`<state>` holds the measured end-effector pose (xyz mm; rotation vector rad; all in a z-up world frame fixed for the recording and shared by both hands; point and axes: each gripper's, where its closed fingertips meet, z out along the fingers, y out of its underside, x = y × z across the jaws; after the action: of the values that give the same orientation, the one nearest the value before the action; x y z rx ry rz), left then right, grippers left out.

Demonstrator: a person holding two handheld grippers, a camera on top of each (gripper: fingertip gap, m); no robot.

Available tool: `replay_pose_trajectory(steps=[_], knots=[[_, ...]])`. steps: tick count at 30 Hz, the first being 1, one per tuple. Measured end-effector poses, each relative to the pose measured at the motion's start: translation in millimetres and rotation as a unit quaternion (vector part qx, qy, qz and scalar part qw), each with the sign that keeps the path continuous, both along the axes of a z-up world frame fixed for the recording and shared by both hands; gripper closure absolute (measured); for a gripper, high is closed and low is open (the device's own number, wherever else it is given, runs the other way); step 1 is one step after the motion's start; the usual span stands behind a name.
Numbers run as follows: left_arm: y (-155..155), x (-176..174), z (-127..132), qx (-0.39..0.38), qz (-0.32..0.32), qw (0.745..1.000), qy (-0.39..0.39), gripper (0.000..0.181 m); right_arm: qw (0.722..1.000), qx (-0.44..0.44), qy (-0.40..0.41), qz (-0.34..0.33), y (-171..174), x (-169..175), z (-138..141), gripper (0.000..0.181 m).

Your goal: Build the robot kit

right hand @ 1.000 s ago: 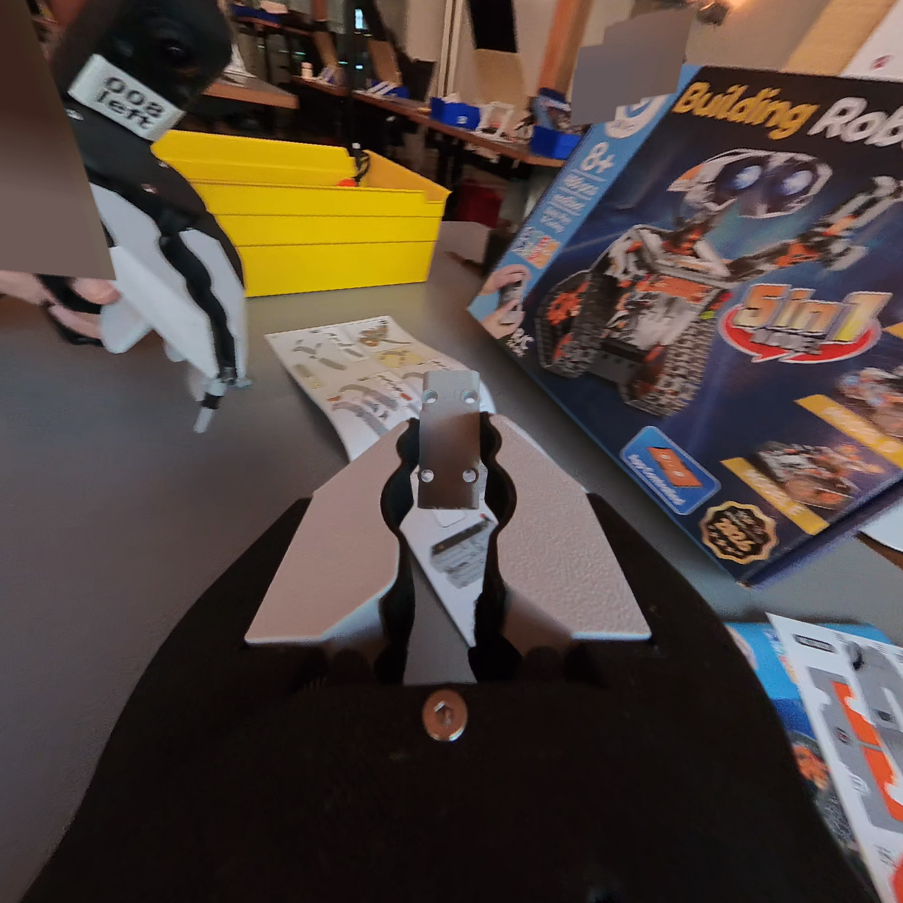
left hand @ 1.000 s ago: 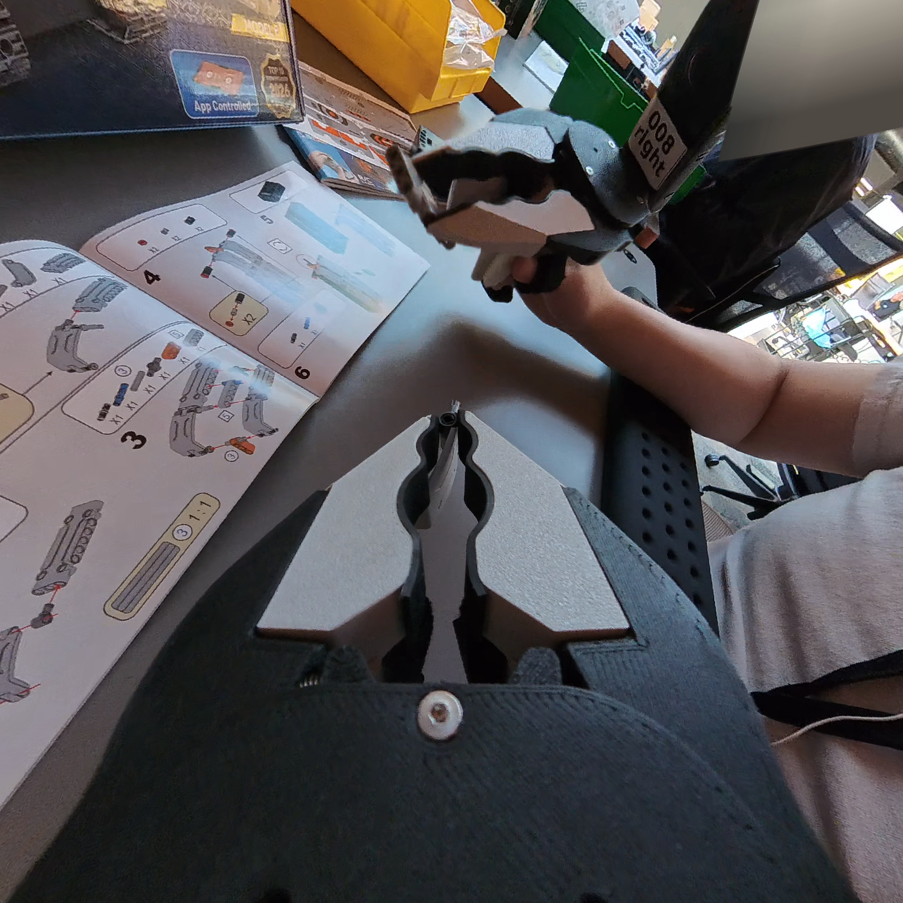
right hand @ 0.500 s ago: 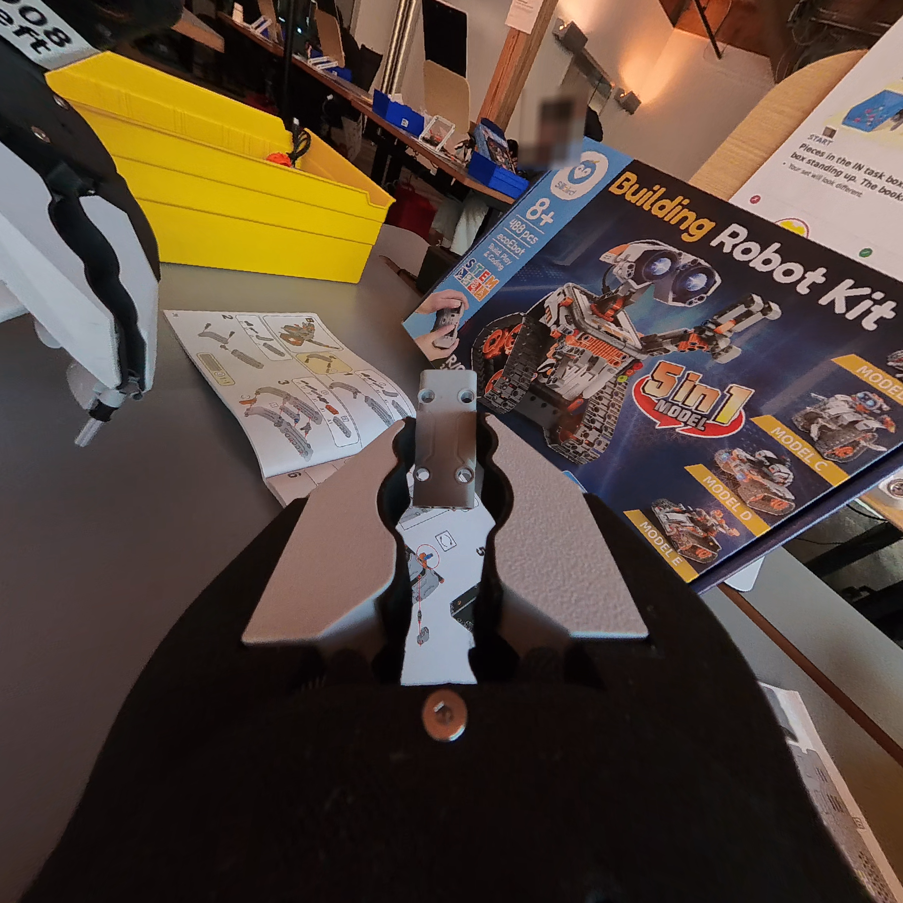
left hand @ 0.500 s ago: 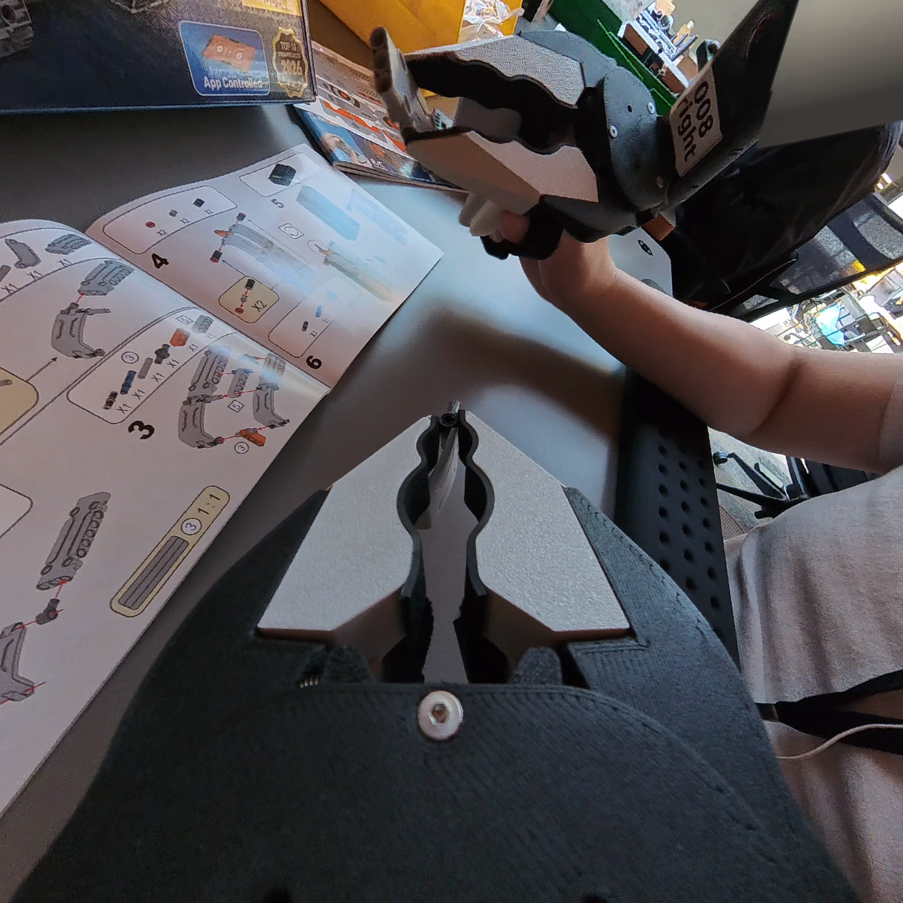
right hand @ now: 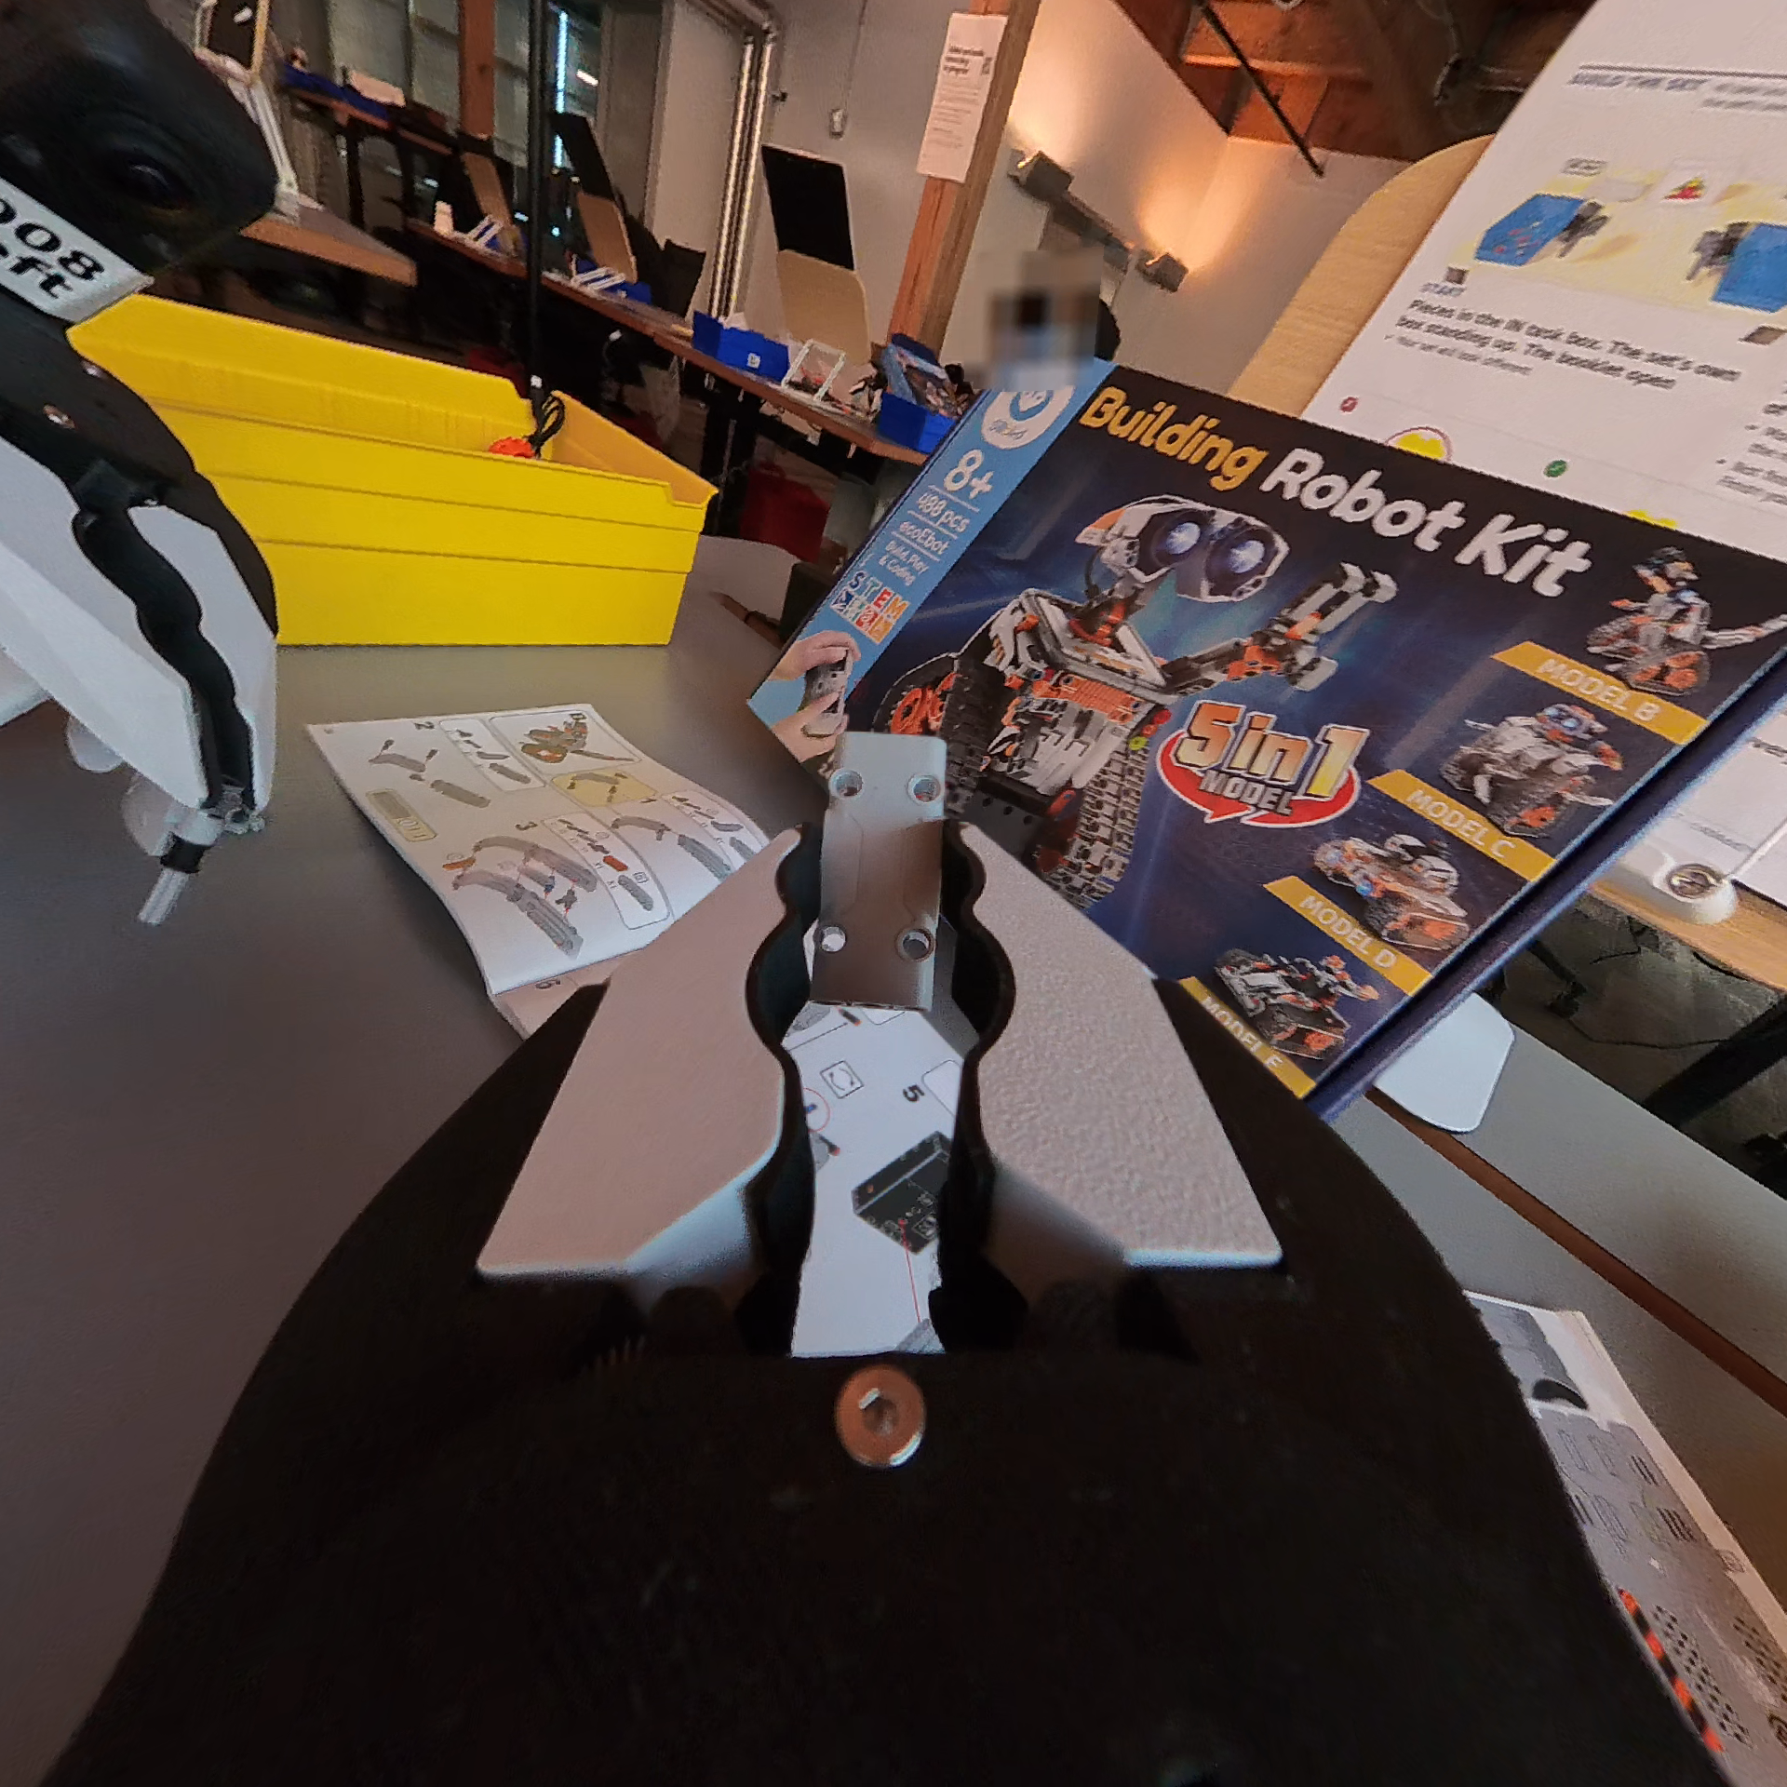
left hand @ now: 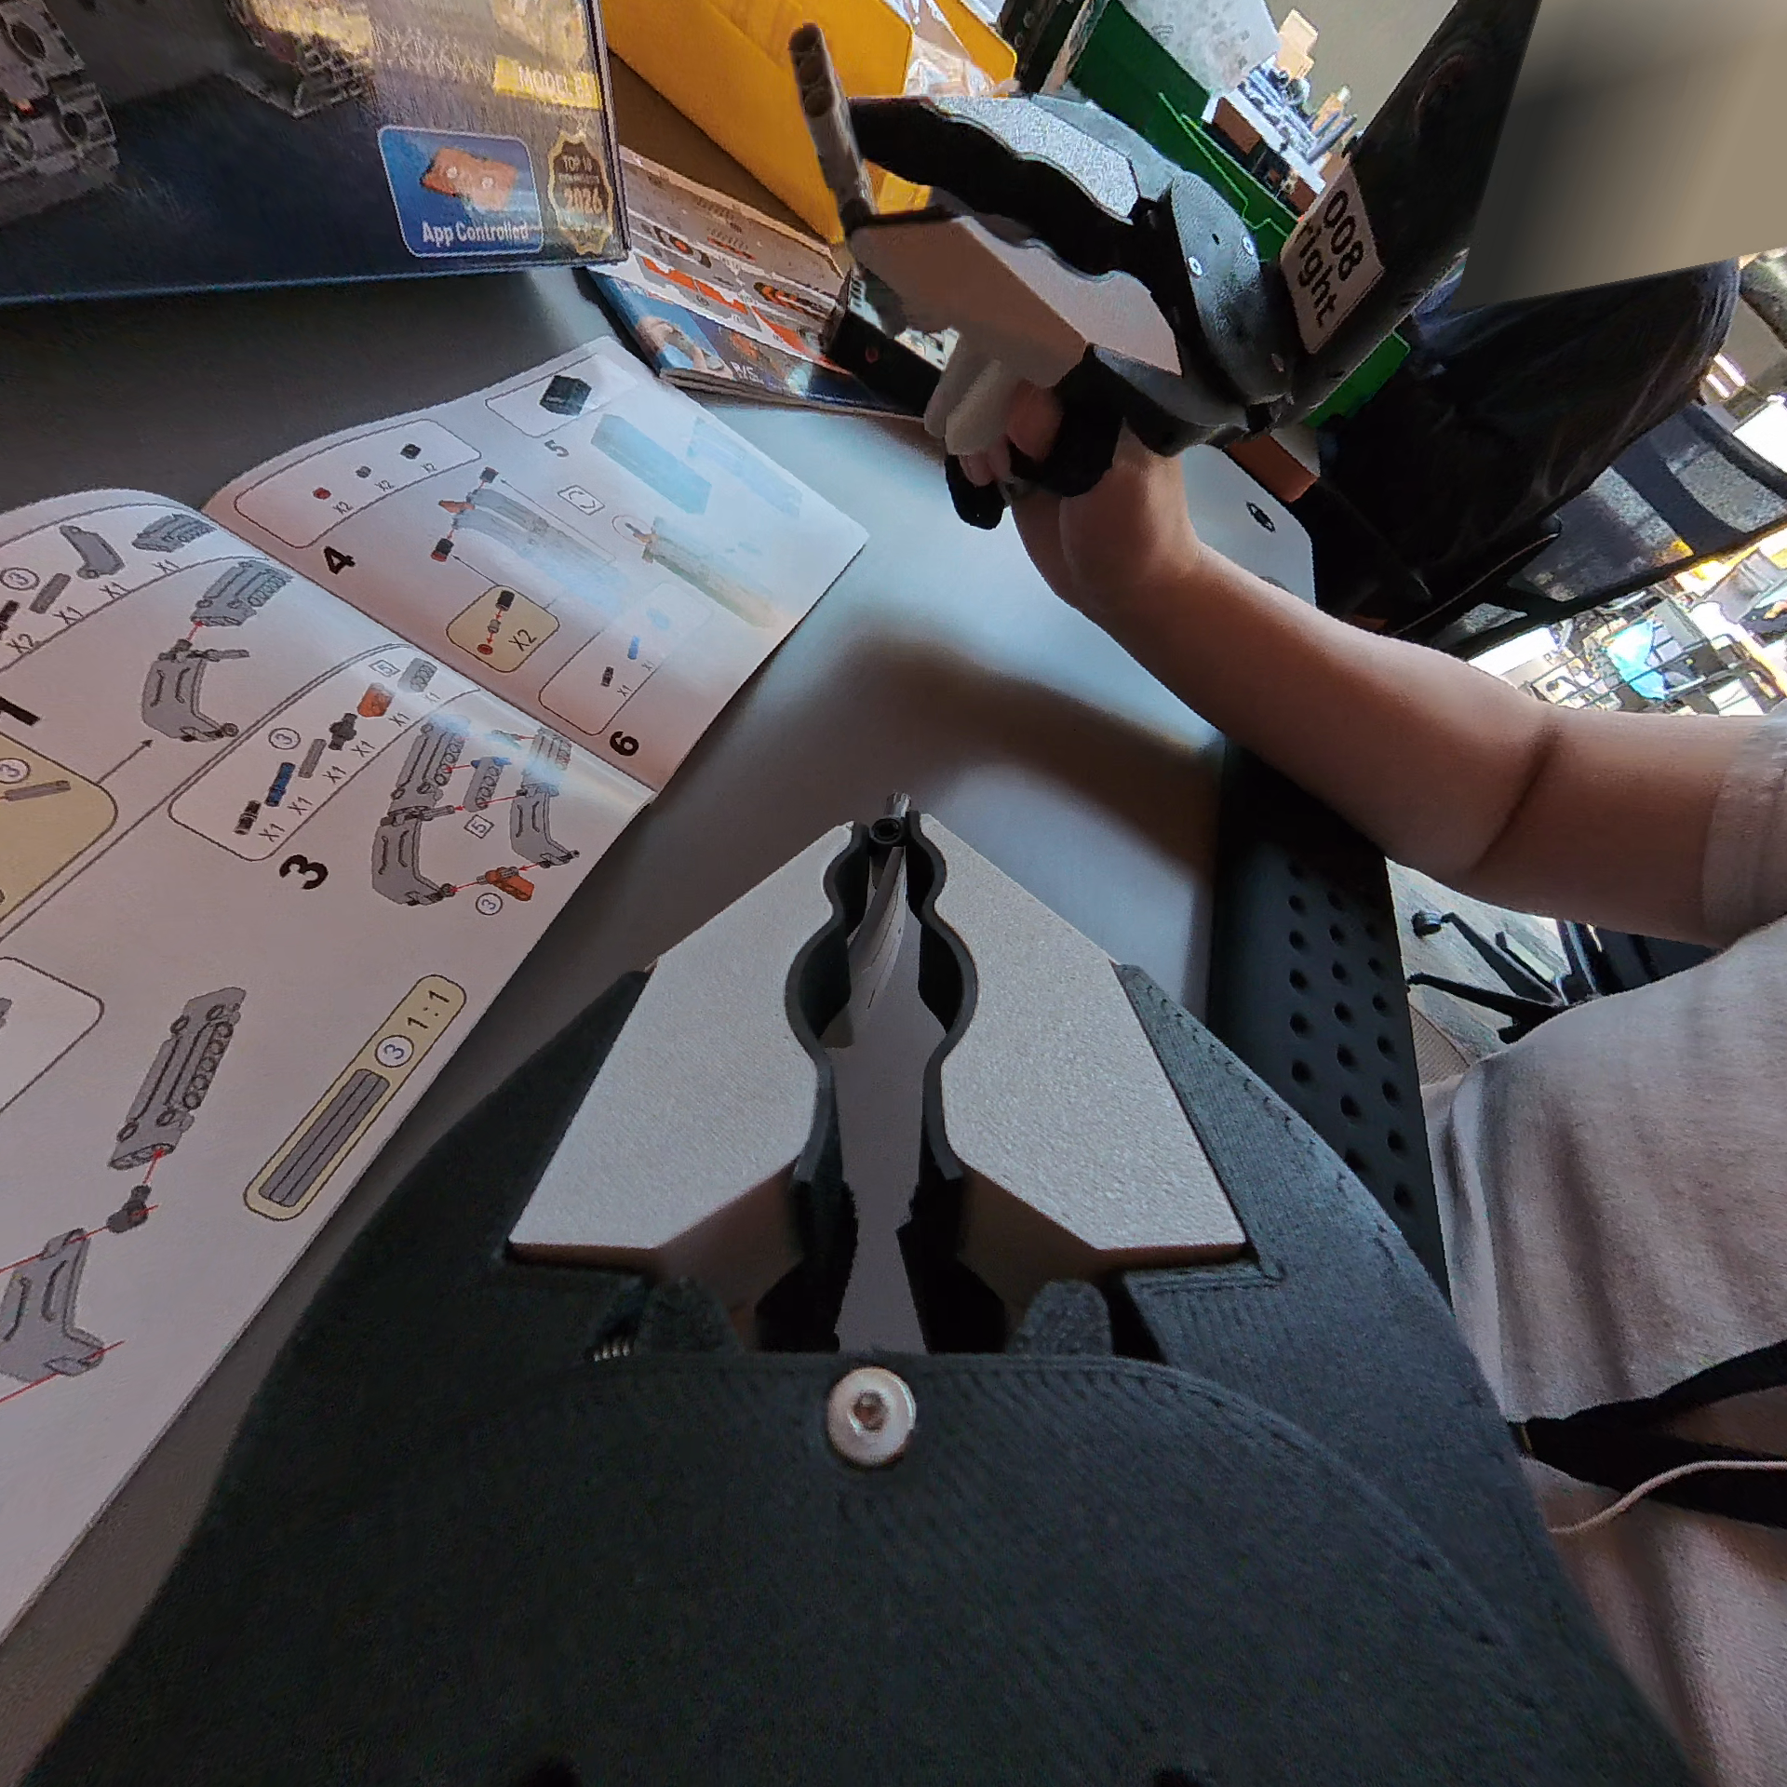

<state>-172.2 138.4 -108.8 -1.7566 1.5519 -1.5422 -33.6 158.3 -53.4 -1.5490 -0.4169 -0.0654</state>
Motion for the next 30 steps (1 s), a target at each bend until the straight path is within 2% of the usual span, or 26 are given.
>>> replay_pose_trajectory(steps=[3,6,16,30], knots=[[1.1,0.1,0.5,0.0,0.002,1.0,-0.002,0.176,1.0,0.007,0.006,-0.006,-2.3,7.3,2.8,0.158],[0.9,0.7,-0.5,-0.002,0.001,1.0,-0.002,0.176,1.0,0.005,-0.005,0.014,-4.3,1.3,1.8,0.158],[0.8,1.5,-3.9,0.002,0.001,1.0,0.003,0.176,0.992,-0.028,-0.107,0.055,-4.5,-25.7,-17.3,0.158],[2.5,0.9,-5.1,0.0,0.004,1.0,0.006,0.176,0.981,-0.091,-0.136,0.107,-7.0,-51.8,-41.5,0.158]])
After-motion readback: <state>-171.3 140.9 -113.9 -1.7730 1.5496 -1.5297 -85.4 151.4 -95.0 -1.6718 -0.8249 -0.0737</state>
